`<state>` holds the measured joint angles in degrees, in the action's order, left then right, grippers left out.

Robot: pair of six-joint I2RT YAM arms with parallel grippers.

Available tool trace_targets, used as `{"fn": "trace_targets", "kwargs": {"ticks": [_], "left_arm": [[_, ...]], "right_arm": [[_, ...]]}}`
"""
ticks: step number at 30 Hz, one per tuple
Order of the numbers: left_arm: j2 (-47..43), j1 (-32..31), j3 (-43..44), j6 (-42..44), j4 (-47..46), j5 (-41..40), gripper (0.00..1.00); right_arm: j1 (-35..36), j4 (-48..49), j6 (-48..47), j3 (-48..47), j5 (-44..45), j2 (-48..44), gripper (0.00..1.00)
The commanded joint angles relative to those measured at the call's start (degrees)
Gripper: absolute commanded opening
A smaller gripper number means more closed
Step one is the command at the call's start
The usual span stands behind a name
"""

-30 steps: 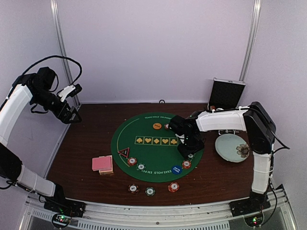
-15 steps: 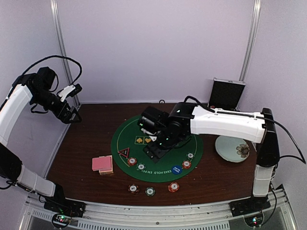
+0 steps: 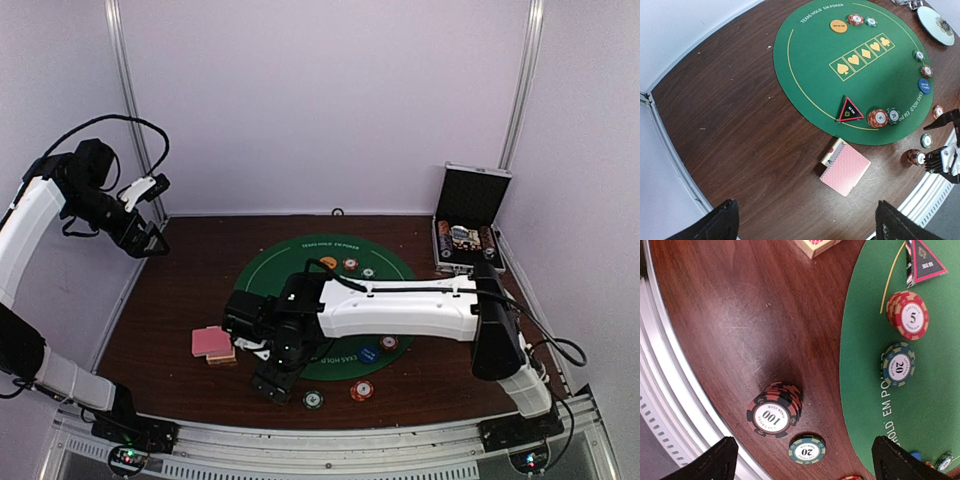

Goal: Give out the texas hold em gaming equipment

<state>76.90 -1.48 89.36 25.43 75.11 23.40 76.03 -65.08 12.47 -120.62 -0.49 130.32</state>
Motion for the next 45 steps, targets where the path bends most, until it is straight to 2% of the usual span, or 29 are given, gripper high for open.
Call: {"fn": "trace_targets", "kwargs": {"ticks": [1, 9, 22, 45], "left_arm": [[-1.1, 0.4, -0.3, 0.5, 0.0, 1.1, 0.97], [-1.1, 0.4, -0.1, 0.7, -0.1, 0.7, 0.98], [-1.6, 0.4, -0.3, 1.1, 0.1, 0.1, 0.98], [-2.1, 0.4, -0.3, 1.7, 0.1, -0.9, 0.98]], "right_arm": [[-0.3, -1.7, -2.2, -2.4, -2.6, 1.6, 0.96], [0.4, -2.0, -4.2, -4.1, -5.5, 5.0, 0.92], [0.4, -2.0, -4.9, -5.9, -4.8, 8.2, 0.75], [0.2, -1.8, -4.9, -4.4, -5.0, 7.4, 0.49]]}}
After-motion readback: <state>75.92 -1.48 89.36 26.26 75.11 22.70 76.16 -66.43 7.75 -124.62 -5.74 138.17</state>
